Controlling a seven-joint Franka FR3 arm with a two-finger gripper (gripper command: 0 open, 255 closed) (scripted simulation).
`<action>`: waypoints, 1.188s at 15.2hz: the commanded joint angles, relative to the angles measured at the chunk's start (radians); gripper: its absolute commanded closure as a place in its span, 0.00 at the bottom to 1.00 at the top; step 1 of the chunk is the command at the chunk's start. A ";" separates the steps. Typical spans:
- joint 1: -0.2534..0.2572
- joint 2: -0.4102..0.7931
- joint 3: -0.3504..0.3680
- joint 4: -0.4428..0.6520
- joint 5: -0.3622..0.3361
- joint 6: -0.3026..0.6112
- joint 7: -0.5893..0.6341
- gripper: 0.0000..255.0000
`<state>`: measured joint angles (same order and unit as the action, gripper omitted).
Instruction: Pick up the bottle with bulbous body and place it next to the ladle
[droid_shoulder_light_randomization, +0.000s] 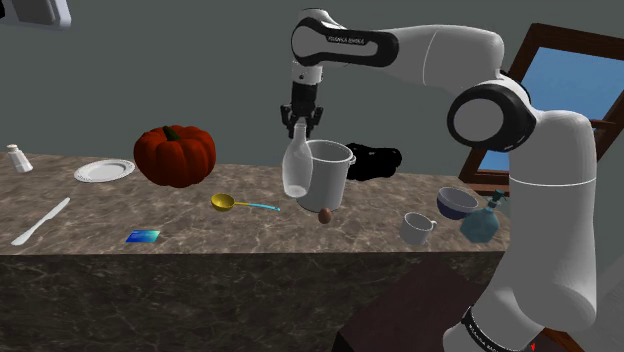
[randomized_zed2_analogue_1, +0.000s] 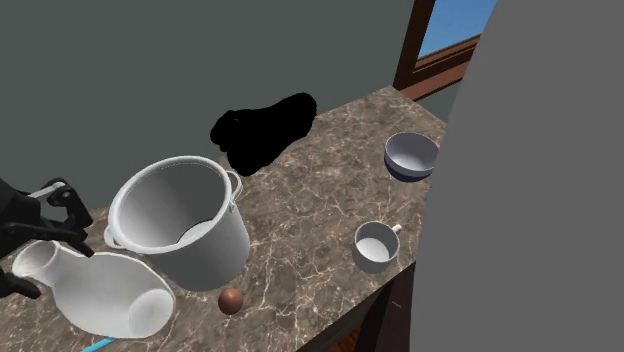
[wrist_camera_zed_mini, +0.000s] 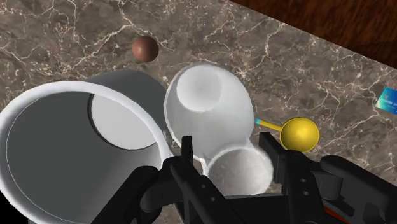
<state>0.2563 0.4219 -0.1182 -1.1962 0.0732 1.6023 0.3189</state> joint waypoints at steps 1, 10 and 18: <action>0.002 0.008 0.001 -0.013 0.001 0.023 0.003 1.00; 0.008 -0.008 0.002 -0.159 0.000 0.152 -0.001 1.00; 0.010 -0.002 0.003 -0.258 0.002 0.257 -0.005 1.00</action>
<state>0.2681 0.4140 -0.1150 -1.4493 0.0740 1.8480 0.3166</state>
